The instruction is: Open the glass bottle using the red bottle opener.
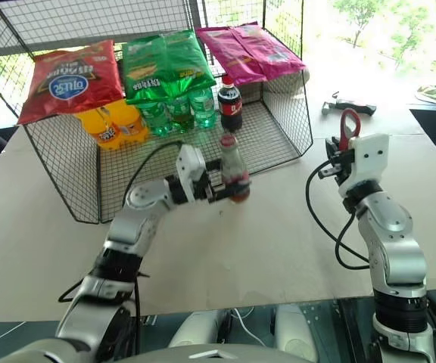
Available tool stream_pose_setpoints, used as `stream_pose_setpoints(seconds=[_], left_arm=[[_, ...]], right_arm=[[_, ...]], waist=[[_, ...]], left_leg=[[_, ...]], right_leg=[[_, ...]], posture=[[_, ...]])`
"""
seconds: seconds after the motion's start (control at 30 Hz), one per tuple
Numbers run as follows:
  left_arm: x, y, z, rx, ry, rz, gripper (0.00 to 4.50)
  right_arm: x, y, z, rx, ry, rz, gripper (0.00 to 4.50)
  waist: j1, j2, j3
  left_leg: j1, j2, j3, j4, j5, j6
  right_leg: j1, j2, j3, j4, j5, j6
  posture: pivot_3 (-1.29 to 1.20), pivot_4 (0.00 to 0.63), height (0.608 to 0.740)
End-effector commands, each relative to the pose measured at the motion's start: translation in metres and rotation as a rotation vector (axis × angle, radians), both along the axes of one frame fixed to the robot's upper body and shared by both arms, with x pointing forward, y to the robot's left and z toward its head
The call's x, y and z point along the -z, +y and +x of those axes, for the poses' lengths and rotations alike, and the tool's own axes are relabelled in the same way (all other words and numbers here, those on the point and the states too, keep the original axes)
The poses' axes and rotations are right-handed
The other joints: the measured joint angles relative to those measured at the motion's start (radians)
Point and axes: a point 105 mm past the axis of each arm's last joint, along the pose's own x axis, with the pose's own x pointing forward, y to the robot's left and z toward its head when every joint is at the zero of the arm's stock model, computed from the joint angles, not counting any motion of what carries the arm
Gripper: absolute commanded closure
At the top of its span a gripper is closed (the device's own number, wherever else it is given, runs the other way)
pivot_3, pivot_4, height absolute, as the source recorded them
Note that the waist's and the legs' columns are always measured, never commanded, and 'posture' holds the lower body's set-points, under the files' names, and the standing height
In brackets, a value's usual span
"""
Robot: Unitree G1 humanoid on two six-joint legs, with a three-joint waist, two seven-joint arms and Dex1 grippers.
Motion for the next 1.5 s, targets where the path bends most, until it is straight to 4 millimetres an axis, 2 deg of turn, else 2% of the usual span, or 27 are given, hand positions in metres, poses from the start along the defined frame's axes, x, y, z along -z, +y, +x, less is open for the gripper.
stream_pose_setpoints(seconds=[0.03,0.13,0.33,0.4,0.5,0.67,0.9,1.2,1.5], left_arm=[[-0.02,-0.003,-0.01,0.0,-0.071,-0.027,1.69],[-0.012,-0.002,-0.012,-0.012,-0.056,-0.003,1.69],[-0.009,-0.002,-0.013,-0.014,-0.033,-0.015,1.69],[-0.009,-0.001,-0.012,-0.026,-0.036,-0.015,0.7],[-0.017,0.001,-0.009,-0.051,-0.057,-0.05,0.05],[-0.028,0.004,-0.014,-0.032,-0.061,-0.15,0.05],[-0.055,0.005,-0.022,0.001,-0.139,-0.285,0.05],[-0.04,0.0,-0.023,0.025,-0.205,-0.179,0.05],[-0.036,0.002,-0.017,0.002,-0.191,-0.212,0.05]], right_arm=[[-0.014,-0.001,0.0,0.005,-0.06,0.005,4.5],[-0.014,0.004,0.002,-0.009,-0.063,0.012,4.5],[-0.013,0.009,0.003,-0.025,-0.061,0.017,4.5],[-0.013,0.01,0.003,-0.026,-0.06,0.018,4.5],[-0.012,0.01,0.004,-0.028,-0.056,0.017,4.5],[-0.01,0.01,0.004,-0.029,-0.049,0.014,4.5],[-0.008,0.008,0.004,-0.031,-0.037,0.008,4.5],[-0.01,0.009,0.006,-0.042,-0.037,0.004,4.5],[-0.011,0.011,0.007,-0.047,-0.043,0.002,4.5]], waist=[[-0.001,0.0,0.0],[-0.003,0.0,0.0],[-0.003,0.0,0.0],[-0.003,0.0,0.0],[-0.003,0.0,0.0],[-0.004,0.0,0.0],[-0.002,0.0,0.0],[-0.003,0.0,0.0],[-0.003,0.0,0.0]], left_leg=[[0.0,0.0,0.0,0.0,0.0,0.0],[0.001,0.0,0.001,0.0,0.0,0.0],[0.0,0.0,0.001,-0.001,0.0,0.0],[0.001,0.0,0.001,-0.001,0.0,0.0],[0.001,0.0,0.001,-0.001,0.0,0.0],[0.001,0.0,0.001,-0.001,0.0,0.0],[0.001,0.0,0.001,-0.001,0.0,0.0],[0.001,0.0,0.001,-0.001,0.0,0.0],[0.0,0.0,0.001,-0.001,0.0,0.0]], right_leg=[[0.0,0.0,0.0,0.0,0.0,0.0],[0.0,0.0,0.001,0.0,0.0,0.0],[0.0,0.0,0.001,0.0,0.0,0.0],[0.0,0.0,0.001,0.0,0.0,0.0],[0.0,0.0,0.001,0.0,0.0,0.0],[0.0,-0.001,0.001,0.0,0.0,0.0],[0.0,-0.002,0.001,-0.001,0.0,0.0],[0.001,0.0,0.001,-0.001,0.0,0.0],[0.001,0.0,0.001,-0.001,0.0,0.0]], posture=[[0.0,0.15,0.74],[0.0,0.15,0.74],[0.0,0.15,0.74],[0.0,0.15,0.74],[0.0,0.15,0.74],[0.0,0.15,0.74],[0.0,0.15,0.74],[0.0,0.15,0.74],[0.0,0.15,0.74]])
